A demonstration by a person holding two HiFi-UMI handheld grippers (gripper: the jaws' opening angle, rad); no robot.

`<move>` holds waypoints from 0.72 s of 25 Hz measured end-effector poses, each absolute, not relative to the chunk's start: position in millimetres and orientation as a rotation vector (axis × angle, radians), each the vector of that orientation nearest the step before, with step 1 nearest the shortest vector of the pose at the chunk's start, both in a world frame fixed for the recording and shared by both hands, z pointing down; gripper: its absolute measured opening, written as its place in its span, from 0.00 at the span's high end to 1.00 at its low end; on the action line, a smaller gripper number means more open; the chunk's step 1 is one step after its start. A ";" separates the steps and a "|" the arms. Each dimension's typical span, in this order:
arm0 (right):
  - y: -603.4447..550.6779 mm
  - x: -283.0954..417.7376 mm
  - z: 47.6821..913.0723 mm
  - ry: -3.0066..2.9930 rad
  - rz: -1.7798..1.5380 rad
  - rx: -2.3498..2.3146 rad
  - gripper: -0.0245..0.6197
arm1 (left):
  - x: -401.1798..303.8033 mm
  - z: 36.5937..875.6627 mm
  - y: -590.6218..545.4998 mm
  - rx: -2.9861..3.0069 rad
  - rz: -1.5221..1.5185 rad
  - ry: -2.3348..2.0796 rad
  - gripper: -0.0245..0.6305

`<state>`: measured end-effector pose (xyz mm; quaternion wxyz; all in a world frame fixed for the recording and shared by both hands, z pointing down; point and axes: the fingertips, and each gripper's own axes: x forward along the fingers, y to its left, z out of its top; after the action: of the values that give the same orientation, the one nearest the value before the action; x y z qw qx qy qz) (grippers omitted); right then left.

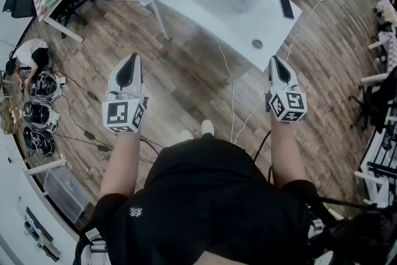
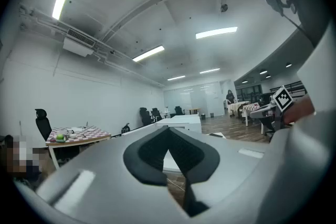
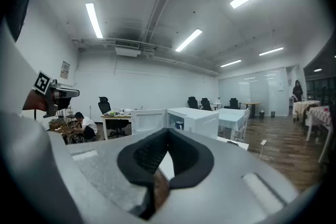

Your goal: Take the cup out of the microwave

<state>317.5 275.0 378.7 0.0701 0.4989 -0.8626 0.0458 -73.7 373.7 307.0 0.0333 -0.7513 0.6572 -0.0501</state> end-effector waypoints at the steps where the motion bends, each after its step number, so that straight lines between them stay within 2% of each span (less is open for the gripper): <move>1: 277.1 317.9 378.5 -2.592 0.135 1.501 0.96 | -72.9 307.1 374.1 -2.316 -0.152 2.020 0.96; 18: 268.9 333.0 385.7 -2.675 0.127 1.455 0.96 | -29.3 295.8 369.0 -2.285 -0.177 2.001 0.96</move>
<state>333.0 268.9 385.7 0.0471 0.4769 -0.8767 0.0416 -29.3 369.0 295.8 0.0493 -0.7501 0.6569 -0.0581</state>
